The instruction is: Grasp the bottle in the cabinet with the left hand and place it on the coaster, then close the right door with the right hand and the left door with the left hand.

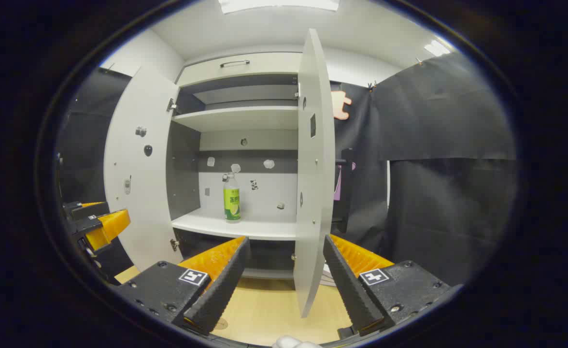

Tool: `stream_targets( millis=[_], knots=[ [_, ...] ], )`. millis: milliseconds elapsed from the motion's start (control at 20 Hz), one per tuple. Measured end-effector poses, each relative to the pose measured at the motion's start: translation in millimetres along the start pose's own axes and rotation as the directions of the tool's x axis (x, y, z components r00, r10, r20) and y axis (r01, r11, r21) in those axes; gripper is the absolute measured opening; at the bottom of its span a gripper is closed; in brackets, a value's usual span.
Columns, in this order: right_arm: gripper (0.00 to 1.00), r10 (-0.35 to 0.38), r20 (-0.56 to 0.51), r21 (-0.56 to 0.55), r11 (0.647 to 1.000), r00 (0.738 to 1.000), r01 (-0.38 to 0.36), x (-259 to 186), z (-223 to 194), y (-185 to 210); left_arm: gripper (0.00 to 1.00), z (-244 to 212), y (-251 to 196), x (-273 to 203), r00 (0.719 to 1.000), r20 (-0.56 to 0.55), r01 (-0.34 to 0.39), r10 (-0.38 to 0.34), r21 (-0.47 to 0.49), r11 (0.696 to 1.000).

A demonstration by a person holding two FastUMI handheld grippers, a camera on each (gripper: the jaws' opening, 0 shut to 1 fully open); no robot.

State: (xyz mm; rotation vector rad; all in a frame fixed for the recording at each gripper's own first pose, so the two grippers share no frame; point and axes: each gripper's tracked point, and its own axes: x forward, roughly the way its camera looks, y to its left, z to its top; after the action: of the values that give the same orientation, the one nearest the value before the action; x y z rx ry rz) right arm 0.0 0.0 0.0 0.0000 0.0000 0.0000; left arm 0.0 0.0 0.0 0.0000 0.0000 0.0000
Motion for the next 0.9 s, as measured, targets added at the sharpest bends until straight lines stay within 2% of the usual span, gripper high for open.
stream_targets(
  millis=[700, 900],
  knots=[
    [1.00, -0.002, -0.015, 0.005, 1.000, 1.000, 0.002, 11.9, -3.7, 0.8, 0.97, -5.9, -2.8, 16.9, 1.000, -0.022, 0.000, 0.000, 0.017, 1.000],
    [1.00, -0.003, -0.021, -0.003, 1.000, 1.000, 0.003, 19.7, -4.4, 1.0, 0.97, -9.7, 2.9, 29.8, 0.999, -0.037, -0.021, 0.021, 0.024, 0.999]
  ],
)
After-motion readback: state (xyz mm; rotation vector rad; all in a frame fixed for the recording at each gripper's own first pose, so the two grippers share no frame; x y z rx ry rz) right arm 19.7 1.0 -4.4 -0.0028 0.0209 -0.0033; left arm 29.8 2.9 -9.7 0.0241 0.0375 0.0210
